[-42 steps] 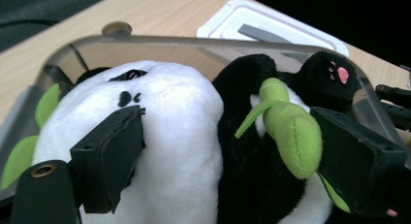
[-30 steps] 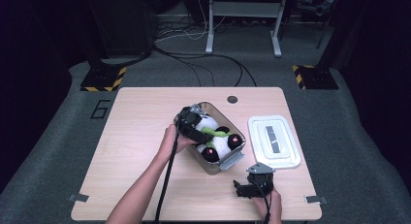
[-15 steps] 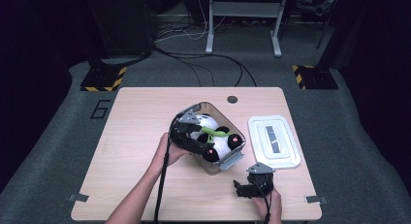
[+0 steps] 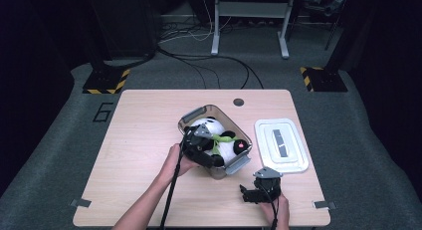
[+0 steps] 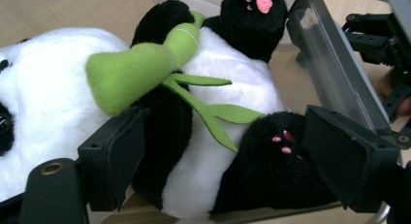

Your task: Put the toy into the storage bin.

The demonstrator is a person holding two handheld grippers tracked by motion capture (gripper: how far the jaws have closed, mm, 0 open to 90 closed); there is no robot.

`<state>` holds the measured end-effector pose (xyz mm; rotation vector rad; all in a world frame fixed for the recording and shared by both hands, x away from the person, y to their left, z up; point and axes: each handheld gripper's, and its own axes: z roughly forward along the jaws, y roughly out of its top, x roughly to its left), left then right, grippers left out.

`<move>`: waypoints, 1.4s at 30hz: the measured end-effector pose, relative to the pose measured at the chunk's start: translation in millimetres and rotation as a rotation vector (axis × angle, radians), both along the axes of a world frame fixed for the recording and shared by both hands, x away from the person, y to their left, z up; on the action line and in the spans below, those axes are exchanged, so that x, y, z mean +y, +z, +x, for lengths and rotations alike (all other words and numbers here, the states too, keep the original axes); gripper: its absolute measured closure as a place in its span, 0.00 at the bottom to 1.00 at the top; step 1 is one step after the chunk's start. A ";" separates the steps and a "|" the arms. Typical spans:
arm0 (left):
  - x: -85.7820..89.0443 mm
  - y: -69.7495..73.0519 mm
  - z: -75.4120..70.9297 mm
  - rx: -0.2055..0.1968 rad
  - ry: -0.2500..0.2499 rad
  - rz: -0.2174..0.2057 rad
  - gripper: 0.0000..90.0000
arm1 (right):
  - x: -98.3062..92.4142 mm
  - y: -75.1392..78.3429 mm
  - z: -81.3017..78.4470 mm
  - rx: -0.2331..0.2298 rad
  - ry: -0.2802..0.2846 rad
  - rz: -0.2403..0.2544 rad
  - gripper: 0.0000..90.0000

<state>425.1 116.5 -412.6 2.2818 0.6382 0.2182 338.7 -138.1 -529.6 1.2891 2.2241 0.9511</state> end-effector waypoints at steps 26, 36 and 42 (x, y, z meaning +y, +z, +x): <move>69.9 23.8 -13.4 -0.073 0.147 -0.152 0.16 | 0.1 0.1 -0.2 0.003 -0.001 0.006 0.06; 120.1 -1.9 -33.2 -0.083 0.232 -0.164 0.16 | 0.0 0.1 -0.2 0.003 -0.002 0.007 0.06; 146.0 -33.9 -41.0 -0.055 0.300 -0.135 0.16 | 0.1 0.1 -0.3 0.001 -0.004 0.006 0.06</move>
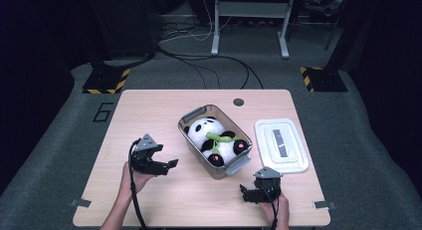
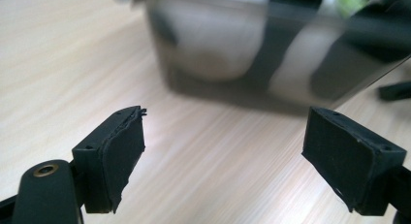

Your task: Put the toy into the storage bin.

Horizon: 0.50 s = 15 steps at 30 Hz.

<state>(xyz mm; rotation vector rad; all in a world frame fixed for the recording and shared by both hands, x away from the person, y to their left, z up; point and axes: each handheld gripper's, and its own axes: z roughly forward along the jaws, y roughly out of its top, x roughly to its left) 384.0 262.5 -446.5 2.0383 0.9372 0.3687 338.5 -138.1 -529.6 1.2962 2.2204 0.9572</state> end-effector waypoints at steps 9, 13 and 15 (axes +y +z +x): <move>31.3 -47.9 -8.1 0.073 0.100 -0.017 0.15 | 0.0 0.0 0.0 0.000 0.000 0.000 0.06; 36.9 -61.3 -9.5 0.074 0.144 0.001 0.15 | 0.0 0.0 0.0 0.000 -0.001 0.000 0.06; 38.4 -66.8 -10.1 0.075 0.162 0.014 0.13 | -0.1 0.0 0.3 -0.002 -0.001 -0.002 0.06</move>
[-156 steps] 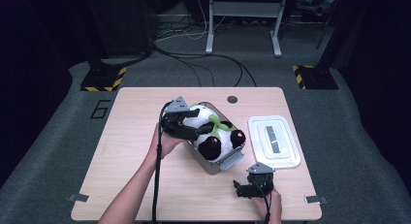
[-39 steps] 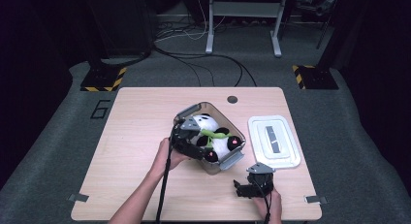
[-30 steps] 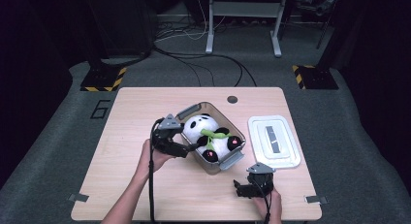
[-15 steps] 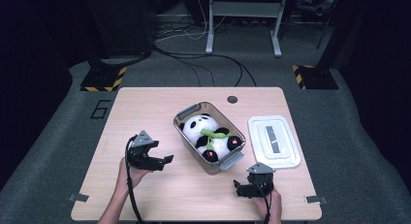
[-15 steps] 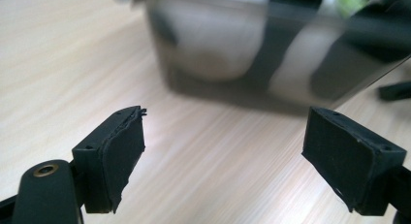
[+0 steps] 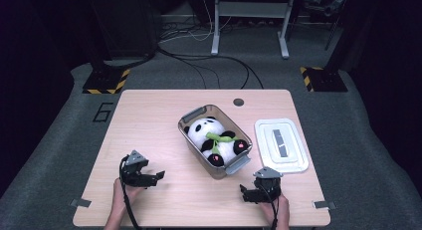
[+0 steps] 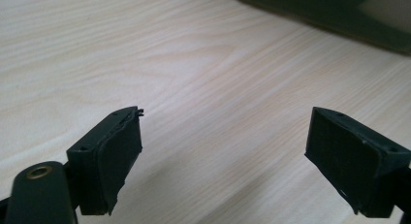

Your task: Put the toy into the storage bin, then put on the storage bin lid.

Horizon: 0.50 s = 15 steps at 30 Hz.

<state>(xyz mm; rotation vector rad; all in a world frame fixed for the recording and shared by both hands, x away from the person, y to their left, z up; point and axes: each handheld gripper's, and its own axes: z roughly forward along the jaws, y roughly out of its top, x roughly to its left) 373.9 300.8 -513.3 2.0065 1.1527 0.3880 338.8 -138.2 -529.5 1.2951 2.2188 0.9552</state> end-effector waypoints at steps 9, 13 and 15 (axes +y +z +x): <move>-1.0 -15.9 0.0 -0.015 0.057 0.054 0.08 | -0.3 -0.1 0.7 0.001 0.003 -0.005 0.05; -5.0 -17.0 0.9 -0.033 0.069 0.110 0.09 | -0.5 -0.1 1.4 0.004 -0.008 -0.008 0.04; -5.8 -17.2 0.9 -0.032 0.079 0.108 0.08 | -0.8 -0.2 2.1 0.002 -0.012 -0.015 0.03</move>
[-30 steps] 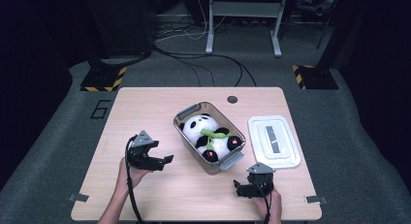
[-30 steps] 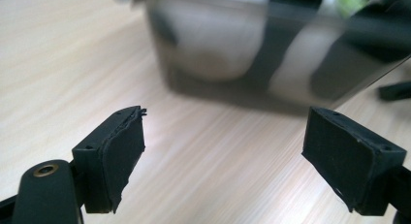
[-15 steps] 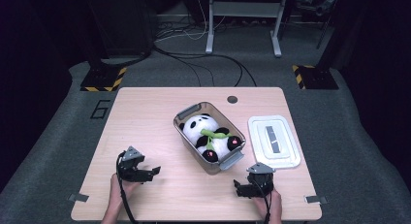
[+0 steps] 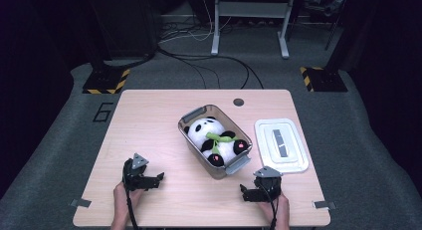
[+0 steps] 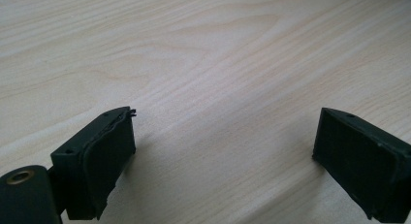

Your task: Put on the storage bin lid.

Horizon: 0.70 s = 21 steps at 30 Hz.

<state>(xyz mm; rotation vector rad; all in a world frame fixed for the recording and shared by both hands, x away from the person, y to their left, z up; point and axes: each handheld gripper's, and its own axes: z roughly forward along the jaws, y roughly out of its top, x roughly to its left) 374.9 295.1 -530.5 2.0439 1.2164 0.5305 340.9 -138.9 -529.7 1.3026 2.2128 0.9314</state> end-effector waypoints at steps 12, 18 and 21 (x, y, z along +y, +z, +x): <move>-0.7 0.5 4.3 0.008 -0.001 0.005 0.07 | -16.3 8.3 12.2 0.021 -0.026 0.033 0.00; -1.0 0.5 5.5 0.008 0.002 0.004 0.07 | -36.6 20.6 19.7 -0.017 -0.061 0.047 0.00; -1.0 0.5 5.7 0.007 0.002 0.005 0.07 | -43.6 27.3 23.0 -0.035 -0.068 0.060 0.00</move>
